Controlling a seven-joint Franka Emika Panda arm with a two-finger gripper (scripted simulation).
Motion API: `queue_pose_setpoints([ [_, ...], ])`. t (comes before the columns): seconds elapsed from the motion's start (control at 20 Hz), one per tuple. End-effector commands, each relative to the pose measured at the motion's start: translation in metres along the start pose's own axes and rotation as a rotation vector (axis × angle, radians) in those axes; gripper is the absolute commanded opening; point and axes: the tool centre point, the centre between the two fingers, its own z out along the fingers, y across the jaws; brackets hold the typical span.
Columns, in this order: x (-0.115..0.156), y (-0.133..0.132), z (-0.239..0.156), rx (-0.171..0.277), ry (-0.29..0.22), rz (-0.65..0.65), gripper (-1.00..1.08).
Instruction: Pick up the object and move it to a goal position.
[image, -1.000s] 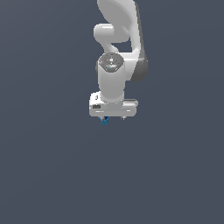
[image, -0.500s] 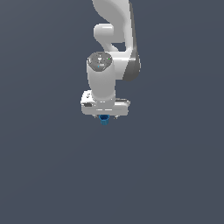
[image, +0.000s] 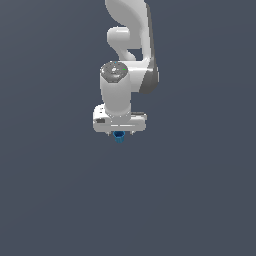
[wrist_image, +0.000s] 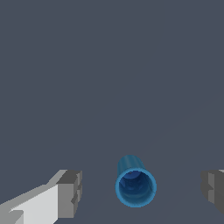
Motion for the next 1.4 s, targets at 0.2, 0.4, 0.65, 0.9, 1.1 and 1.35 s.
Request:
queue_pose_setpoints([
  [0.2,-0.011,0.004,0.015,-0.005,0.009,-0.114,1.0],
  [0.4,-0.021,0.008,0.027,-0.009,0.017,-0.212,1.0],
  [0.65,-0.036,0.011,0.043,-0.015,0.027,-0.342,1.0],
  [0.9,-0.049,0.013,0.055,-0.021,0.035,-0.453,1.0],
  [1.1,-0.056,0.014,0.062,-0.024,0.04,-0.518,1.0],
  [1.35,-0.063,0.014,0.067,-0.026,0.044,-0.569,1.0],
])
